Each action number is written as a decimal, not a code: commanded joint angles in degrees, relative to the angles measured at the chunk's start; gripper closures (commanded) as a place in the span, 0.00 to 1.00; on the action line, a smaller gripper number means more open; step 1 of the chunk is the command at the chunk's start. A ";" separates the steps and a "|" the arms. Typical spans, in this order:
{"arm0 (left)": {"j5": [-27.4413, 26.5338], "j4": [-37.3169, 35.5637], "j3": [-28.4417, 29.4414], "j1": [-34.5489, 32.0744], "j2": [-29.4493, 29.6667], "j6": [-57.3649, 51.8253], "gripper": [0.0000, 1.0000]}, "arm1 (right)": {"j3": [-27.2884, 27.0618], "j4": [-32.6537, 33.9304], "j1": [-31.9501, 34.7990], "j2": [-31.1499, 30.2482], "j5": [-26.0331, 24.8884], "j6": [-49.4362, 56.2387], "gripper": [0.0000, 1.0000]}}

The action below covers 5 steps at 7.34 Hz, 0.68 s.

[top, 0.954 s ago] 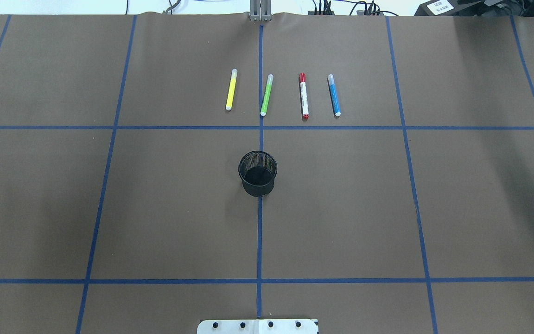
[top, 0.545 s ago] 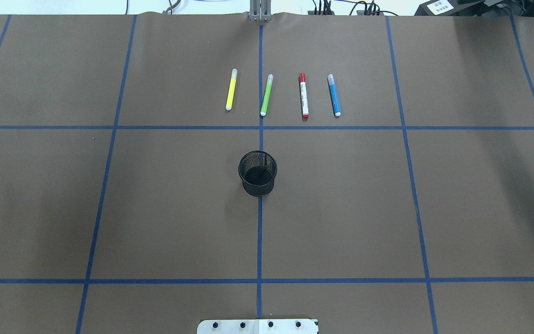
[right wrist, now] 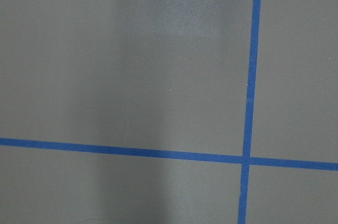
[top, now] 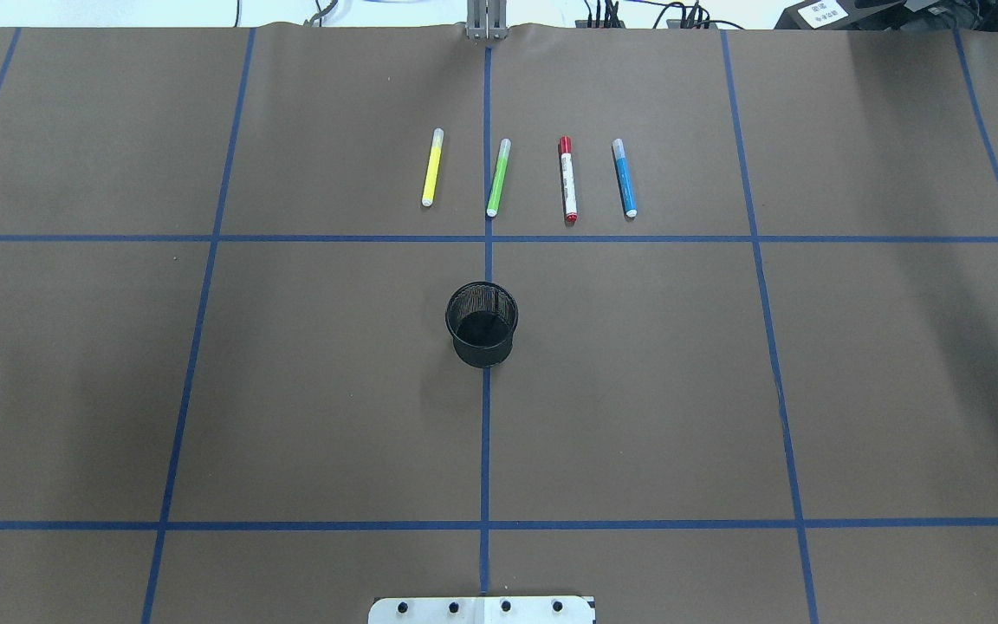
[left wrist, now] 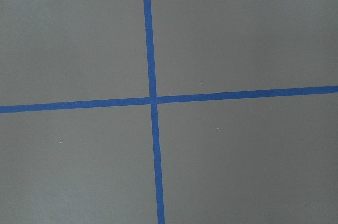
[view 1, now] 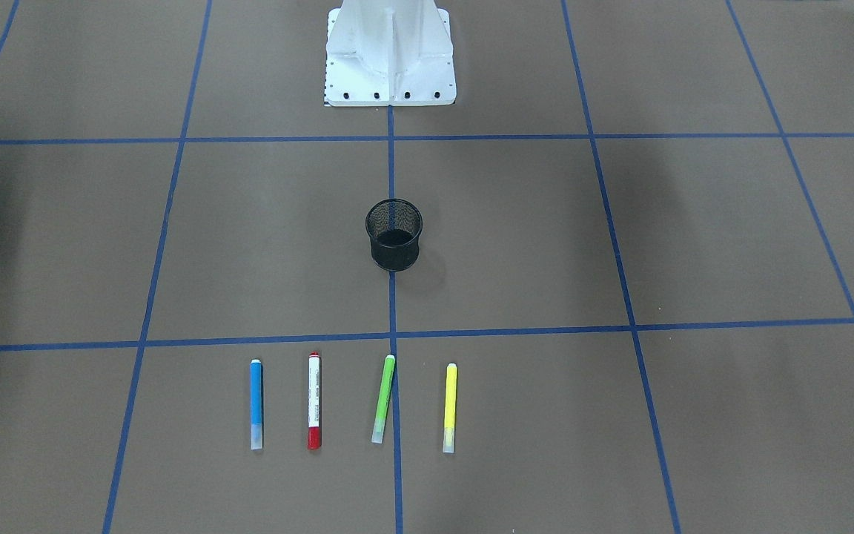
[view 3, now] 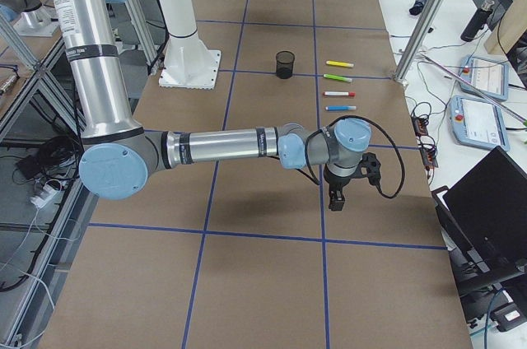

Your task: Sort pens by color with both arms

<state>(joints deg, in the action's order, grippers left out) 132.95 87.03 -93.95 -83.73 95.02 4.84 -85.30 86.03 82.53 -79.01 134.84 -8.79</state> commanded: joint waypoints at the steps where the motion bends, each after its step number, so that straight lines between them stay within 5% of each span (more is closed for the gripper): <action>1: 0.03 0.07 0.00 0.06 0.08 0.00 0.00 | -0.05 -0.07 0.17 -0.09 -0.19 0.00 0.01; 5: 0.03 0.24 0.00 0.06 0.60 -0.27 0.00 | -0.05 -0.34 0.09 -0.18 -0.54 0.00 0.01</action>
<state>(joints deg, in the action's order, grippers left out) 132.98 87.17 -93.95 -83.67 95.55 4.67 -85.34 85.75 82.64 -79.18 134.51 -8.79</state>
